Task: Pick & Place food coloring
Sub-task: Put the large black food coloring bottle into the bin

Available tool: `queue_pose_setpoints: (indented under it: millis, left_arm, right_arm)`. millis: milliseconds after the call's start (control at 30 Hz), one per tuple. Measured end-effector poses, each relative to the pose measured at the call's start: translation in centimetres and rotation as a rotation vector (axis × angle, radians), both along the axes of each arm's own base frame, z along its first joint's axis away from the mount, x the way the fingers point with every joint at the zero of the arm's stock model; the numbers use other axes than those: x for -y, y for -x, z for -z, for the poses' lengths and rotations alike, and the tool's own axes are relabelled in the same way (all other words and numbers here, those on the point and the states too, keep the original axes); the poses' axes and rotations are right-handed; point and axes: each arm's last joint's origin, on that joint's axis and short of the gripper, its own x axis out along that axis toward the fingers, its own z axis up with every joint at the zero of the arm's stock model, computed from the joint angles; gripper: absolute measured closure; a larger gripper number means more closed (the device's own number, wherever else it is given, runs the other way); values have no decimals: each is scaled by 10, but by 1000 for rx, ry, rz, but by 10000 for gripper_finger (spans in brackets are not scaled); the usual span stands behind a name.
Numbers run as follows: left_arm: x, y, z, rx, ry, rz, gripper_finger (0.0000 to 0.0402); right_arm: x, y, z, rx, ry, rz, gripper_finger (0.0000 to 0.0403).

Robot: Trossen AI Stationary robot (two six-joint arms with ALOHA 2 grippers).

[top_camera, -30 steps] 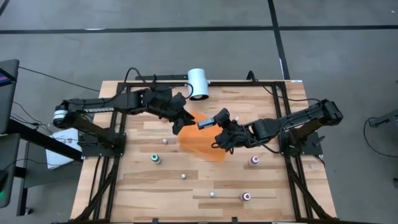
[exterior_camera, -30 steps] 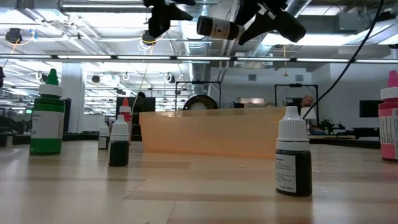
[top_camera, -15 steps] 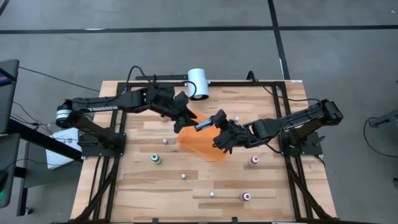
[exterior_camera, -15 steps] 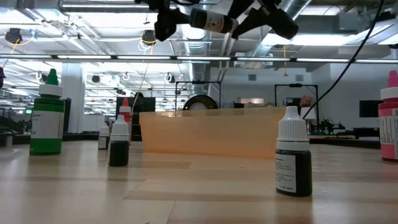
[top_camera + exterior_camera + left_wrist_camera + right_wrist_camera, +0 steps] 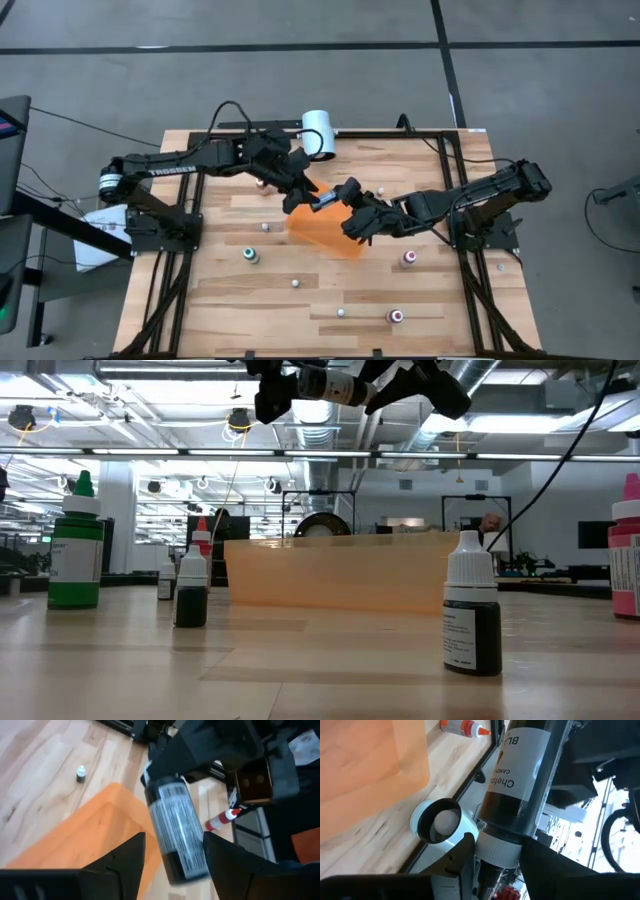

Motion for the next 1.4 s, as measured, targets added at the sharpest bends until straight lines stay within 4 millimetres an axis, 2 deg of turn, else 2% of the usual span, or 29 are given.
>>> queue_pose_setpoints:
  millis: [333, 800, 1000, 1233, 1400]
  left_arm:
    - [-8, -6, -7, -50, -16, -31, 210]
    - [-10, -12, 6, -116, 45, -15, 210]
    - [-10, -12, 5, -104, 59, -16, 210]
    - [-11, -12, 4, -103, 64, -18, 210]
    - [-17, -11, 5, -106, 63, -41, 210]
  right_arm:
    - [0, 0, 0, 7, -2, 7, 273]
    - [-1, 0, 0, 13, -8, 4, 272]
    - [0, 0, -1, 18, -7, 7, 281]
    - [0, -1, -2, 29, -10, 7, 273]
    - [-1, -1, -2, 30, -10, 6, 279]
